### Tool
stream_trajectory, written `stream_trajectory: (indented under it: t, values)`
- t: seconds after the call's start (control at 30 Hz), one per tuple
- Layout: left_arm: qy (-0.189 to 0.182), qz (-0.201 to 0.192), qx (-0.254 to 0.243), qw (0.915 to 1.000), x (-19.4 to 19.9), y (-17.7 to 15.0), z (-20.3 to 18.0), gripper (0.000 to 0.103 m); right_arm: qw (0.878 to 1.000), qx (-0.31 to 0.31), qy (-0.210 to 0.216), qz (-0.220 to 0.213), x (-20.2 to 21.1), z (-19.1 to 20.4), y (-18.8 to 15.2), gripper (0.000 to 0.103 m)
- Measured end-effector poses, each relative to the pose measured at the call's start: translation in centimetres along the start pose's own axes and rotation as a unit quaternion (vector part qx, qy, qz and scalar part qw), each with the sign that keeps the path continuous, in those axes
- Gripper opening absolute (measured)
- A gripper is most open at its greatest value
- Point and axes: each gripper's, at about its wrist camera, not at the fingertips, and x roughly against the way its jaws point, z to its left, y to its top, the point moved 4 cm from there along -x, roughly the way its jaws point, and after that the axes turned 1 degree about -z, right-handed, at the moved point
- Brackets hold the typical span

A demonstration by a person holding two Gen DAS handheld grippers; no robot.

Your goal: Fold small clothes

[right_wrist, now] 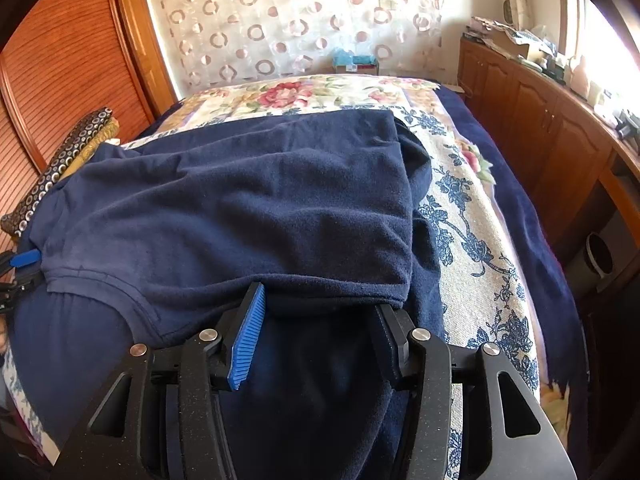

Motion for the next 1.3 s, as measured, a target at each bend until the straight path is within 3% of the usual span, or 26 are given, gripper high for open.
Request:
stream_trajectory:
  t: [0.23, 0.43, 0.53, 0.63, 0.8, 0.83, 0.87, 0.97, 1.07, 1.13, 1.23, 1.3]
  values:
    - [-0.009, -0.028, 0.063, 0.9975, 1.4, 0.7, 1.4, 0.069, 0.999, 0.025, -0.027, 0.005, -0.4, 0.8, 0.0, 0.054]
    - [-0.004, -0.030, 0.109, 0.9936, 1.0, 1.9, 3.5, 0.069, 0.999, 0.021, -0.026, 0.004, -0.4, 0.5, -0.1, 0.055]
    - [-0.005, -0.029, 0.115, 0.9929, 0.6, 2.1, 3.9, 0.056, 0.999, 0.021, -0.026, 0.004, -0.3, 0.5, -0.1, 0.055]
    - [-0.009, -0.027, 0.117, 0.9927, 0.2, 2.0, 3.9, 0.033, 0.999, 0.022, -0.026, 0.004, -0.3, 0.4, -0.1, 0.055]
    - [-0.006, -0.025, 0.120, 0.9924, -0.2, 1.7, 4.2, 0.031, 0.999, 0.021, -0.026, 0.004, -0.3, 0.5, -0.1, 0.055]
    - [-0.006, -0.027, 0.120, 0.9924, -0.3, 1.8, 4.2, 0.024, 0.999, 0.022, -0.027, 0.004, -0.3, 0.4, -0.1, 0.055]
    - [-0.007, -0.030, 0.120, 0.9923, -0.3, 1.8, 4.3, 0.004, 0.999, 0.022, -0.027, 0.004, -0.3, 0.5, -0.1, 0.055]
    - [-0.005, -0.038, 0.113, 0.9928, 0.1, 1.8, 4.4, 0.002, 1.000, 0.015, -0.021, 0.004, -0.2, 0.3, 0.0, 0.056]
    - [-0.004, -0.041, 0.114, 0.9926, 0.7, 1.9, 4.7, 0.002, 1.000, -0.023, 0.014, 0.007, -0.1, -0.8, 0.8, 0.055]
    - [-0.007, -0.044, 0.118, 0.9920, 1.1, 2.1, 4.9, 0.002, 1.000, -0.026, 0.004, 0.006, -0.2, -1.7, 1.3, 0.055]
    - [-0.014, -0.049, 0.115, 0.9920, 1.4, 2.2, 4.9, 0.002, 0.999, -0.037, 0.011, 0.008, -0.5, -2.1, 1.6, 0.047]
    - [-0.019, -0.051, 0.110, 0.9925, 1.5, 2.4, 4.8, 0.002, 0.999, -0.036, 0.014, 0.004, -0.5, -2.3, 1.7, 0.030]
